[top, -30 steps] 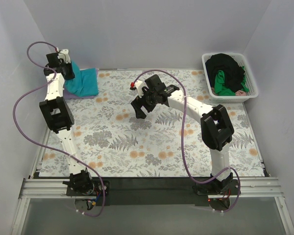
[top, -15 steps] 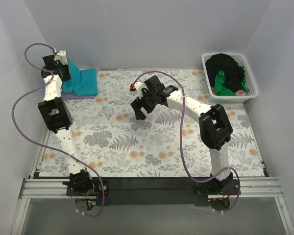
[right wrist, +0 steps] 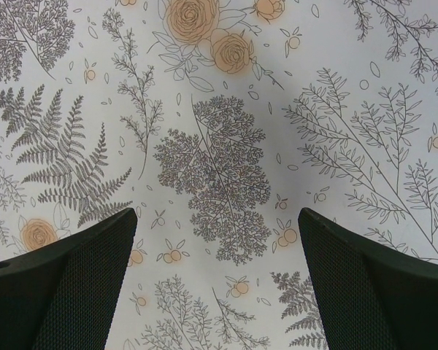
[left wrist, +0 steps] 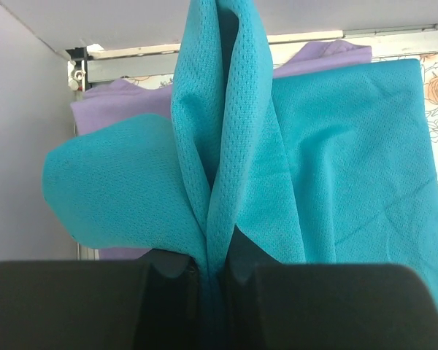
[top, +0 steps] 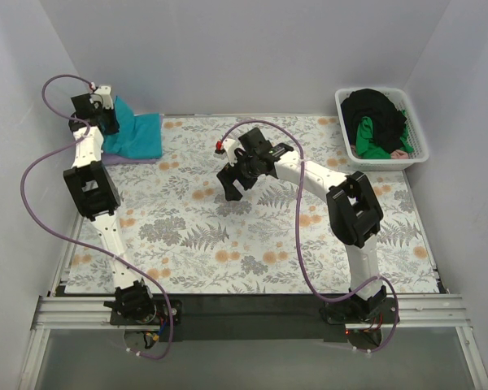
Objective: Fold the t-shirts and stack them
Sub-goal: Neatly place the folded tshirt to the corner
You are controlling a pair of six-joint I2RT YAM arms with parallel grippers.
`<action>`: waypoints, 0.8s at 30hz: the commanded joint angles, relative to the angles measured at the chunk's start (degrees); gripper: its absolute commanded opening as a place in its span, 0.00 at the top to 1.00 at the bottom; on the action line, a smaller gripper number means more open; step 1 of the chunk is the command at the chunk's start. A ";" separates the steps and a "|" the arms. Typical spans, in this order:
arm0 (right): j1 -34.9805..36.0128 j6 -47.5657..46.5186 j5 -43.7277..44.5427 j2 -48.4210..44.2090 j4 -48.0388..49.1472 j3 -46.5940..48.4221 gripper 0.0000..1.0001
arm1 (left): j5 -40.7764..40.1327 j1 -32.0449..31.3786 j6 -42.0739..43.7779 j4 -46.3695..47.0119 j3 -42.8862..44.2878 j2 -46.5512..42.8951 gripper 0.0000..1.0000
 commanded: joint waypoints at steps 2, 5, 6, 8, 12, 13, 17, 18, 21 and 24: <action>0.45 0.26 -1.21 0.13 0.77 -0.87 0.02 | 1.67 0.60 0.86 2.89 -0.49 -4.49 1.00; 0.45 0.17 -1.13 0.13 0.68 -0.78 0.02 | 0.61 0.86 1.21 2.98 0.30 -3.61 1.00; 0.45 0.17 -1.04 0.13 0.77 -0.78 0.02 | 0.53 1.03 1.21 3.07 0.39 -3.34 1.00; 0.45 0.17 -1.13 0.39 0.68 -0.78 0.02 | 0.61 1.12 1.13 3.16 0.39 -3.43 1.00; 0.53 0.35 -1.48 0.83 0.59 -0.52 0.02 | 0.97 1.39 0.86 4.03 0.39 -3.61 1.00; 0.53 0.44 -1.48 0.83 0.51 -0.43 0.02 | -0.69 1.30 0.95 4.03 0.65 -3.00 1.00; 0.53 0.44 -1.65 0.66 0.42 -0.08 0.02 | -4.48 2.00 -0.71 3.60 1.62 -2.64 0.80; 0.53 0.44 -1.65 0.57 0.24 0.01 0.02 | -4.66 2.61 -1.07 3.60 1.62 -2.73 0.75; 0.53 0.44 -2.00 0.30 0.24 -0.08 0.02 | -5.36 3.40 -1.86 3.68 1.54 -3.52 0.62; 0.71 0.53 -2.01 0.22 0.16 -0.08 0.02 | -5.89 3.76 -1.77 3.68 1.54 -4.39 0.56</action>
